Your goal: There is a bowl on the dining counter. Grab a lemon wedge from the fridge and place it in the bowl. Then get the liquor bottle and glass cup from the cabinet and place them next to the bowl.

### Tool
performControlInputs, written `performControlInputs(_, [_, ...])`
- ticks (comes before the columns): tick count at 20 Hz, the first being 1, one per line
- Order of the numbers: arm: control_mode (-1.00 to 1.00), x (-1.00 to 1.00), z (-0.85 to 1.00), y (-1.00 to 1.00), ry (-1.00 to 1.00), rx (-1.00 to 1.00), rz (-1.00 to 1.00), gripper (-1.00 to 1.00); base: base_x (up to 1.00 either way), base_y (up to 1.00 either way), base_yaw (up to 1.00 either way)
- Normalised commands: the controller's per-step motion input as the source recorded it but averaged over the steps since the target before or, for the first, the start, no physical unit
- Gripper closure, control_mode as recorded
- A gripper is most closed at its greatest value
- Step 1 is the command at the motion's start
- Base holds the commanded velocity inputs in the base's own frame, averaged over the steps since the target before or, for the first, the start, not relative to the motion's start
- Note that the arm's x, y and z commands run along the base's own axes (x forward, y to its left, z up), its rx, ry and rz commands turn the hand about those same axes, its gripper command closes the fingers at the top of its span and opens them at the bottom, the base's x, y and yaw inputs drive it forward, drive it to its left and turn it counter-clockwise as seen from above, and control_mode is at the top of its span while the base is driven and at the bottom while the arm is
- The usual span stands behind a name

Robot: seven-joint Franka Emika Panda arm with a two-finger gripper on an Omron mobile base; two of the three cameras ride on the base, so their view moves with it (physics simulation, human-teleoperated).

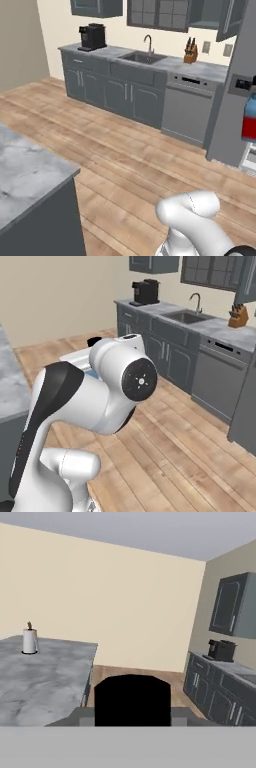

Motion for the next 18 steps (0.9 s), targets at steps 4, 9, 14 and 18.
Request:
performControlInputs(4, [1.0,0.0,0.0,0.0,0.0,0.0,0.0,1.0,-0.99,0.96,0.08])
performControlInputs(9, [1.0,0.0,0.0,0.0,0.0,0.0,0.0,1.0,-0.9,1.0,0.07])
performControlInputs(14, [1.0,0.0,0.0,0.0,0.0,0.0,0.0,1.0,-0.76,1.0,0.05])
performControlInputs(18, [1.0,0.0,0.0,0.0,0.0,0.0,0.0,1.0,-0.58,1.0,0.0])
